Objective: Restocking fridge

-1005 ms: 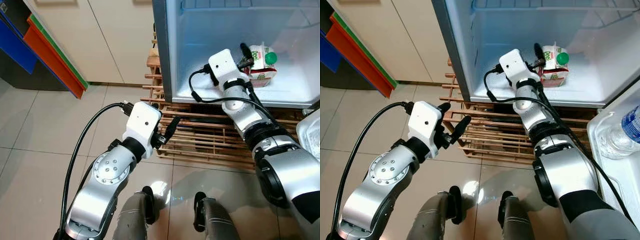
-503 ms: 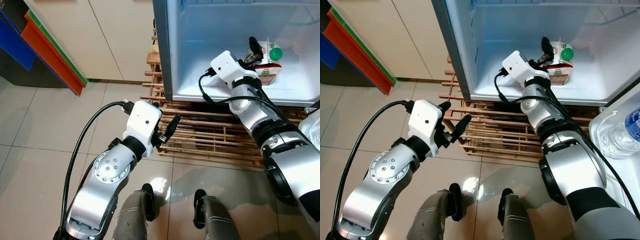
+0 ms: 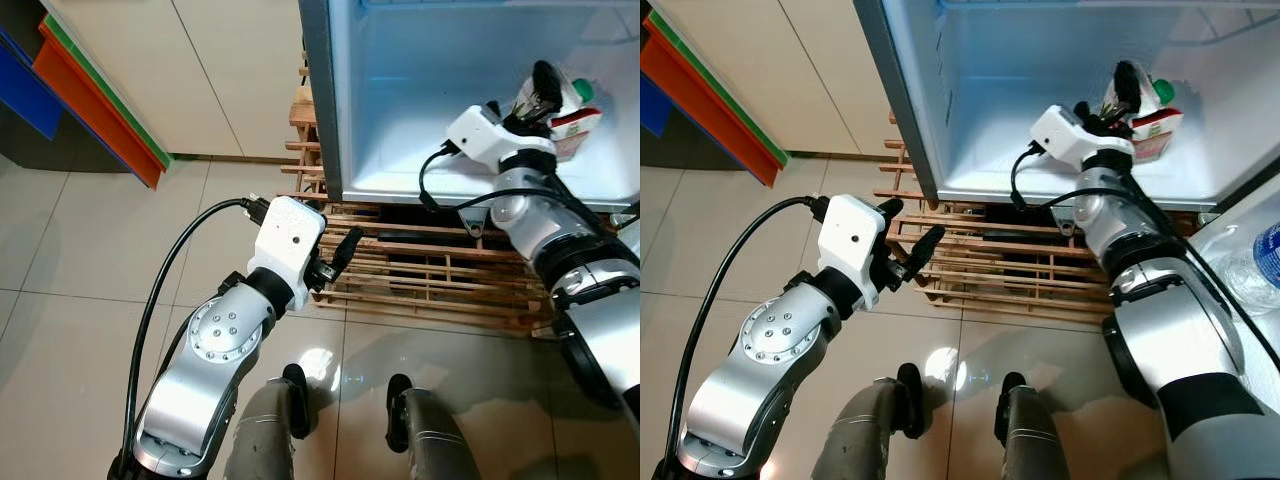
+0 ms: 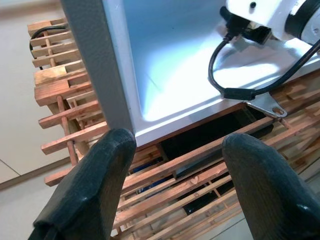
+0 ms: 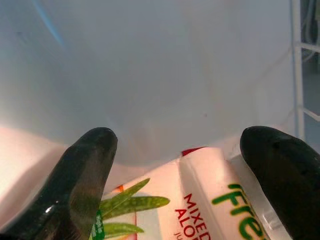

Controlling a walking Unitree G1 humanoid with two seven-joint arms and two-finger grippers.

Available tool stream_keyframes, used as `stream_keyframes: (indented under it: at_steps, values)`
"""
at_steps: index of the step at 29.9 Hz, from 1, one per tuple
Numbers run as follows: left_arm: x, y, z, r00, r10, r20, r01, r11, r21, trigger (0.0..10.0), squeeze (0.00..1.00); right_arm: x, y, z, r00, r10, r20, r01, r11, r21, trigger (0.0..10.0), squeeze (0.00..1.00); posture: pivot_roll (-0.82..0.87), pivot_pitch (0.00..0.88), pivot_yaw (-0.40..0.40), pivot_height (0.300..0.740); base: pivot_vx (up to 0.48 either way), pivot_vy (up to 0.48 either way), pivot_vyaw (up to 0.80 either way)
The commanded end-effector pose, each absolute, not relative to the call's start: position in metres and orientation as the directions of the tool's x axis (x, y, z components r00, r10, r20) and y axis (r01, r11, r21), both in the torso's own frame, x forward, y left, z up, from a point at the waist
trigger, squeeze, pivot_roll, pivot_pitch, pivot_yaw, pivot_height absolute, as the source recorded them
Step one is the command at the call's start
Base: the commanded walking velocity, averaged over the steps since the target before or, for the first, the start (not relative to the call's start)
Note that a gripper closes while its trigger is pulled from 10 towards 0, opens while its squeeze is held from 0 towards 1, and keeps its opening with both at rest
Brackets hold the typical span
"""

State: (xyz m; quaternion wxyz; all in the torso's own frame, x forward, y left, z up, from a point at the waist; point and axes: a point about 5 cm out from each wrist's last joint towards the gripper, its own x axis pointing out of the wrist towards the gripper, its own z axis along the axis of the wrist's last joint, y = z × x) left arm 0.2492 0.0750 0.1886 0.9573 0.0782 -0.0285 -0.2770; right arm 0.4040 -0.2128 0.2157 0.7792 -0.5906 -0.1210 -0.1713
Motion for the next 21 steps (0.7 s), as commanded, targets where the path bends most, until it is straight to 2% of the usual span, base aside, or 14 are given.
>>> stream_keyframes:
  at_steps: [1, 11, 13, 19, 21]
  values:
    - [0.249, 0.076, 0.183, 0.848, -0.530, -0.011, 0.525, 0.836, 0.158, 10.0, 0.00, 0.402, -0.222, 0.211, 0.915, -0.144, 0.378, 0.401, 0.208, -0.892, 10.0, 0.00, 0.19, 0.388, 0.104, 0.740, 0.000, 0.000, 0.00]
    - [0.250, 0.077, 0.183, 0.848, -0.530, -0.011, 0.525, 0.837, 0.155, 10.0, 0.00, 0.399, -0.234, 0.209, 0.915, -0.160, 0.371, 0.395, 0.159, -0.905, 10.0, 0.00, 0.18, 0.389, 0.104, 0.740, 0.000, 0.000, 0.00]
    - [0.251, 0.077, 0.183, 0.848, -0.530, -0.010, 0.525, 0.837, 0.157, 10.0, 0.00, 0.398, -0.239, 0.212, 0.909, -0.155, 0.388, 0.405, 0.105, -0.908, 10.0, 0.00, 0.18, 0.389, 0.104, 0.740, 0.000, 0.000, 0.00]
    - [0.251, 0.076, 0.183, 0.847, -0.532, -0.009, 0.526, 0.835, 0.159, 10.0, 0.00, 0.397, -0.244, 0.220, 0.891, -0.142, 0.430, 0.438, 0.027, -0.899, 10.0, 0.00, 0.18, 0.391, 0.106, 0.740, 0.000, 0.000, 0.00]
    - [0.251, 0.076, 0.183, 0.847, -0.532, -0.009, 0.526, 0.835, 0.159, 10.0, 0.00, 0.397, -0.244, 0.220, 0.891, -0.142, 0.430, 0.438, 0.027, -0.899, 10.0, 0.00, 0.18, 0.391, 0.106, 0.740, 0.000, 0.000, 0.00]
